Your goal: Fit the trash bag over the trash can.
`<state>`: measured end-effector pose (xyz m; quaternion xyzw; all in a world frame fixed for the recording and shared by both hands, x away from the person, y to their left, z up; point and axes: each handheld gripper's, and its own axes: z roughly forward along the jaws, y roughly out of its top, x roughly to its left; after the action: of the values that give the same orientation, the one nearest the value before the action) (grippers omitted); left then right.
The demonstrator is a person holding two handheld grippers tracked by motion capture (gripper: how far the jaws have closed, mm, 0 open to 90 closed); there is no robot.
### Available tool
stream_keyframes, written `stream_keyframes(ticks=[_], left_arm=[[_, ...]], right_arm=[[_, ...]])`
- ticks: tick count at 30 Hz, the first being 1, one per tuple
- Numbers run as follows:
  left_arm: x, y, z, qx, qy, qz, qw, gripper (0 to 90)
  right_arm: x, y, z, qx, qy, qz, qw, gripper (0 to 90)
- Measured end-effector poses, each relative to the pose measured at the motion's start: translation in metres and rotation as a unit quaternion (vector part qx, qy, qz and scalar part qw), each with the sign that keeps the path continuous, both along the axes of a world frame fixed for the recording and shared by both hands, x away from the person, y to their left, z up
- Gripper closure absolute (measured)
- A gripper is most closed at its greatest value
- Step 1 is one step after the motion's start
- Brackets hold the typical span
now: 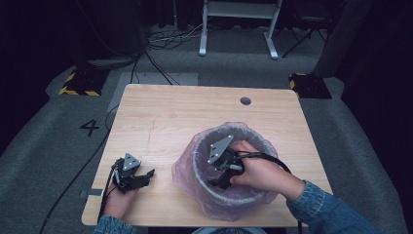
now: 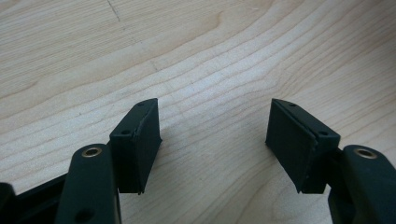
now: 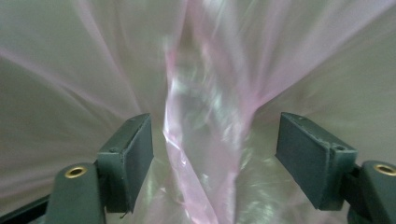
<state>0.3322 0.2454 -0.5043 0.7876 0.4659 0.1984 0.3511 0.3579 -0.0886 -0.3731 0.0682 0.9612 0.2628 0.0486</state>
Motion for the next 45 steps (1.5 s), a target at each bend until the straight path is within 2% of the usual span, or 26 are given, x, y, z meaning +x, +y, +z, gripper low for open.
stream_keyframes(ticks=[5,8,10,14,17,18,22,26,33,41,45], left_arm=[[0.000,0.000,0.000,-0.001,0.000,0.000,1.0000,35.0],[0.000,0.000,0.000,0.000,0.000,0.000,1.0000,35.0],[0.000,0.000,0.000,0.000,0.000,0.000,1.0000,35.0],[0.000,0.000,0.000,0.000,0.000,0.000,1.0000,35.0],[0.000,0.000,0.000,0.000,0.000,0.000,1.0000,35.0],[0.000,0.000,0.000,0.000,0.000,0.000,1.0000,35.0],[0.000,0.000,0.000,0.000,0.000,0.000,1.0000,35.0],[0.000,0.000,0.000,0.000,0.000,-0.001,1.0000,34.9],[0.000,0.002,0.000,0.001,0.000,-0.010,0.9999,33.4],[-0.004,0.009,0.000,0.003,0.003,-0.019,0.9998,31.6],[-0.006,0.011,0.000,0.005,0.002,-0.022,0.9997,30.8]], right_arm=[[0.002,-0.017,0.032,0.057,-0.007,-0.024,0.9981,25.4],[0.003,-0.026,0.049,0.097,-0.016,-0.042,0.9943,25.2],[0.003,-0.032,0.062,0.134,-0.029,-0.062,0.9887,25.2],[0.005,-0.045,0.079,0.162,-0.041,-0.094,0.9814,25.2],[0.006,-0.061,0.088,0.180,-0.053,-0.132,0.9734,25.2],[0.006,-0.068,0.091,0.186,-0.058,-0.148,0.9696,25.3],[0.008,-0.093,0.096,0.197,-0.070,-0.185,0.9603,25.5],[0.009,-0.116,0.098,0.202,-0.074,-0.212,0.9531,25.6],[0.012,-0.153,0.098,0.206,-0.082,-0.251,0.9421,25.6],[0.017,-0.189,0.091,0.205,-0.082,-0.293,0.9303,24.3],[0.019,-0.205,0.082,0.197,-0.081,-0.312,0.9262,23.6]])
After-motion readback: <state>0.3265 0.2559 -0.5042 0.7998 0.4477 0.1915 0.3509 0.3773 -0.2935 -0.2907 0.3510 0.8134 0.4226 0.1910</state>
